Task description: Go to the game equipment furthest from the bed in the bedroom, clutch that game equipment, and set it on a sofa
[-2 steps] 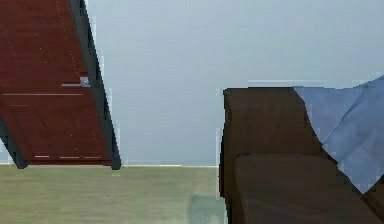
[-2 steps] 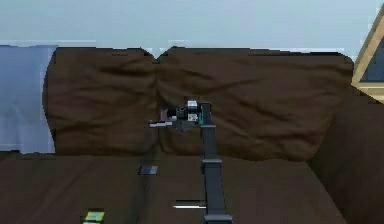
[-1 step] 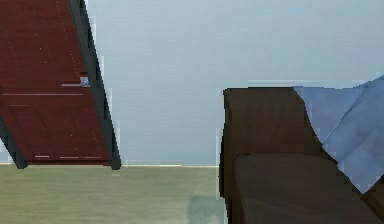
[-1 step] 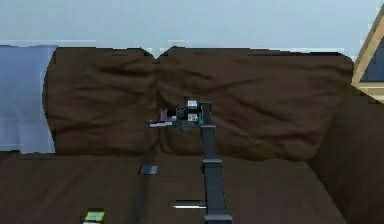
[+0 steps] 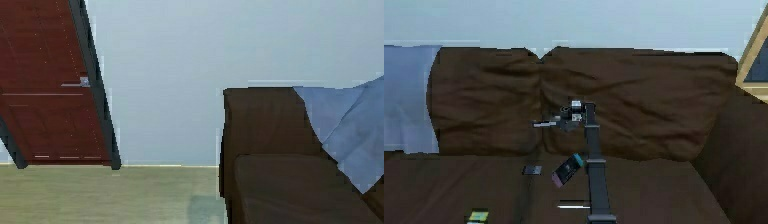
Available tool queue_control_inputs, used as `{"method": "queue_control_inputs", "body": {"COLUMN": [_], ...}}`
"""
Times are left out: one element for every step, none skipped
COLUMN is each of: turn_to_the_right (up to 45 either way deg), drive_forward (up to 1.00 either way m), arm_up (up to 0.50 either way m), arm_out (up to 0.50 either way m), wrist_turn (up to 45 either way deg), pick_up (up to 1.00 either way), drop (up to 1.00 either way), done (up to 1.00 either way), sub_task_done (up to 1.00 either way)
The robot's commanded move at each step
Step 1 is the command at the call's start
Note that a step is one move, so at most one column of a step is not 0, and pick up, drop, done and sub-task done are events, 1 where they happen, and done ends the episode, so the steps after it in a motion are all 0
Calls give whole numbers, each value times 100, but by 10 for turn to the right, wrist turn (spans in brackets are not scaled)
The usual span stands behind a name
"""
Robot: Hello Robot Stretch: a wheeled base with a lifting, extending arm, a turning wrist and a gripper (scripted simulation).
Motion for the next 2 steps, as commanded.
{"method": "queue_control_inputs", "body": {"turn_to_the_right": [0, 0], "drive_forward": [0, 0], "arm_up": [10, 0], "arm_out": [0, -8], "wrist_turn": [0, 0], "pick_up": [0, 0], "drop": [0, 0], "done": [0, 0], "sub_task_done": [0, 0]}}
